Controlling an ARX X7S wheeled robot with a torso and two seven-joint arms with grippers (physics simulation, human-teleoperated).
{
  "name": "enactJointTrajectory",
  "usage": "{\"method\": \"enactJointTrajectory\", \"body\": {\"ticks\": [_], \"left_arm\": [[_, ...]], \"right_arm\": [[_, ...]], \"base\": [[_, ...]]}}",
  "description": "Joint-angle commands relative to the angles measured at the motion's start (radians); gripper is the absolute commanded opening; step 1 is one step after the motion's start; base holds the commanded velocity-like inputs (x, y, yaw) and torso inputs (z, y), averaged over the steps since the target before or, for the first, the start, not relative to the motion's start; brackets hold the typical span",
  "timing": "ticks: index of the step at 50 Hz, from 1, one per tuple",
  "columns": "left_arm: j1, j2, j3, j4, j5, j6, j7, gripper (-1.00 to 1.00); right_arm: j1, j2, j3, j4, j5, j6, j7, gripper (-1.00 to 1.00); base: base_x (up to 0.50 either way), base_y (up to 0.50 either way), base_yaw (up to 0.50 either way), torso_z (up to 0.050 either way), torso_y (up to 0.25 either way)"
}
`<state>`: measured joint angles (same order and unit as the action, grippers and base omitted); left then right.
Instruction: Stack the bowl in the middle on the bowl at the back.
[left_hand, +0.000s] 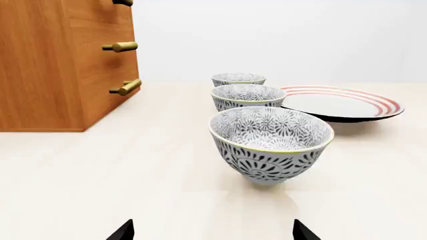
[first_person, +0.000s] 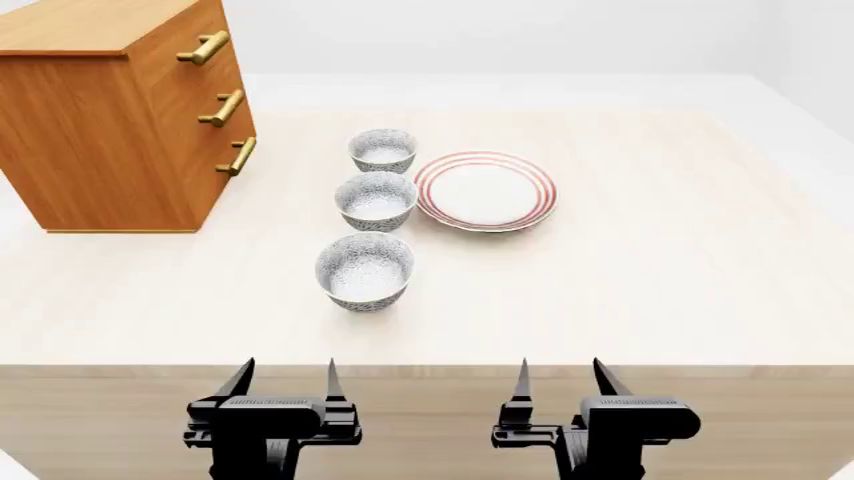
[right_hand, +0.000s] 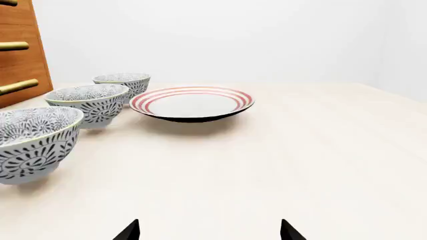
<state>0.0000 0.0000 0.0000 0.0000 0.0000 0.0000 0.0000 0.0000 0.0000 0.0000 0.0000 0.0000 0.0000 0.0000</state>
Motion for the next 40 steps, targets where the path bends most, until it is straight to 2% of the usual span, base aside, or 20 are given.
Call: {"method": "enactJointTrajectory", "body": {"ticks": [1,16,21,30,37,40], "left_arm": [[0.0,-0.016,0.02,-0.001,-0.014,0.002,-0.017,1.0],[-0.001,-0.059,0.071,0.01,-0.034,0.003,-0.065,1.0],[-0.025,-0.07,0.072,0.068,-0.041,-0.077,-0.079,1.0],[-0.078,-0.118,0.087,0.261,-0.054,-0.271,-0.07,1.0],[-0.13,-0.149,0.098,0.351,-0.067,-0.367,-0.049,1.0],[-0.151,-0.166,0.111,0.357,-0.057,-0.343,-0.037,1.0]], "right_arm": [[-0.005,0.016,-0.02,-0.005,0.015,-0.001,0.02,1.0],[-0.013,0.053,-0.052,-0.032,0.059,0.021,0.078,1.0],[-0.014,0.063,-0.056,-0.083,0.079,0.059,0.087,1.0],[0.014,0.098,-0.057,-0.29,0.104,0.237,0.111,1.0],[0.082,0.13,-0.055,-0.413,0.112,0.399,0.13,1.0],[0.106,0.141,-0.045,-0.437,0.135,0.45,0.123,1.0]], "base": [[0.0,0.0,0.0,0.0,0.0],[0.0,0.0,0.0,0.0,0.0],[0.0,0.0,0.0,0.0,0.0],[0.0,0.0,0.0,0.0,0.0],[0.0,0.0,0.0,0.0,0.0],[0.0,0.0,0.0,0.0,0.0]]}}
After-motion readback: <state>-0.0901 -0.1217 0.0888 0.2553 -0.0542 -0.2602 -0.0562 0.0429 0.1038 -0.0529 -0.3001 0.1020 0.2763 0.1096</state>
